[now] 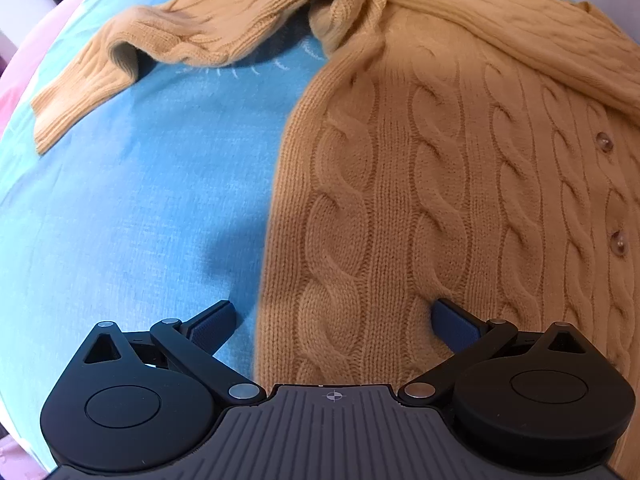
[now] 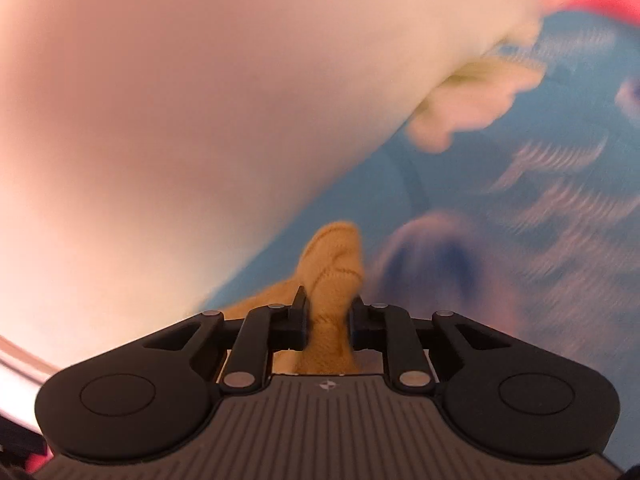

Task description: Fold small clothes

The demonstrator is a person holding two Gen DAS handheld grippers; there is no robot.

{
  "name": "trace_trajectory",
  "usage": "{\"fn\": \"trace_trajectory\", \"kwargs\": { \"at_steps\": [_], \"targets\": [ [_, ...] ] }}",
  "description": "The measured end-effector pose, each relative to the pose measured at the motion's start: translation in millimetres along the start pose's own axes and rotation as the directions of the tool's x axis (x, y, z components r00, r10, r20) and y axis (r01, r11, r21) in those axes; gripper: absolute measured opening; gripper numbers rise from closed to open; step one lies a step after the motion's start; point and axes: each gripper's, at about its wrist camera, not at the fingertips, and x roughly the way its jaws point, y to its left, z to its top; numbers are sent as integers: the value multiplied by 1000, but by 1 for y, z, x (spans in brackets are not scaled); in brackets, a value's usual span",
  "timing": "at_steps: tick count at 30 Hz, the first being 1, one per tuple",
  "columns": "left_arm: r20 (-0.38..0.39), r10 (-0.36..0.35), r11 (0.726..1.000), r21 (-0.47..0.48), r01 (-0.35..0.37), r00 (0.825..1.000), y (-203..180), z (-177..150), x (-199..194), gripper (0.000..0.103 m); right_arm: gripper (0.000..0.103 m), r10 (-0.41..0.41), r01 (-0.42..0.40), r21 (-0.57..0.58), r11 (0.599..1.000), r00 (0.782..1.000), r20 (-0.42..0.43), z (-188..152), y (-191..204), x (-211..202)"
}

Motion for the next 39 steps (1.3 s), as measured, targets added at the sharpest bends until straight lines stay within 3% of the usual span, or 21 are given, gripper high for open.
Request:
{"fn": "trace_trajectory", "kwargs": {
  "at_steps": [1,4,7,8,9,14,17,18,21,23,27,33,39],
  "targets": [
    [1,1,1000,-2,-1,1000,0,0,0,103,21,-23,22,-15,1000,999,-36,-2,-3,9],
    [2,5,1000,-11,-5,1000,1,-1,1,103,26,-26,25,-94,995,1000,-7,-9,2,8],
    [-1,8,1000,-14,-8,1000,2,0,1,103,49,-54,53,-110,992,999,-1,-13,12,1],
    [-3,9,1000,-14,-9,1000,2,0,1,103,67,-66,66,-122,990,998,7,-15,14,-3],
    [-4,9,1000,-14,-10,1000,2,1,2,103,72,-70,72,-141,987,997,18,-18,16,-9],
    [-4,10,1000,-14,-10,1000,1,1,1,103,77,-86,88,-310,947,996,20,-61,24,-40],
    [-3,10,1000,-12,-11,1000,1,1,2,103,75,-175,162,-469,868,984,17,-83,29,-36],
    [-3,10,1000,-11,-10,1000,1,1,2,103,75,-169,161,-474,866,985,27,-84,23,-37],
    [-2,7,1000,-6,-7,1000,1,1,1,103,75,-189,189,-349,918,981,32,-72,10,-47],
    [4,6,1000,-4,-6,1000,1,1,1,103,76,-202,198,-331,923,979,25,-73,10,-53],
    [11,5,1000,0,-5,1000,1,-1,1,103,78,-246,242,-429,870,968,47,-87,21,-63],
    [10,2,1000,4,-2,1000,1,-1,0,103,81,-297,307,-420,854,951,91,-95,32,-91],
    [29,1,1000,6,-1,1000,1,-3,-1,103,87,-315,310,-547,777,945,88,-128,48,-108]
  ]
}}
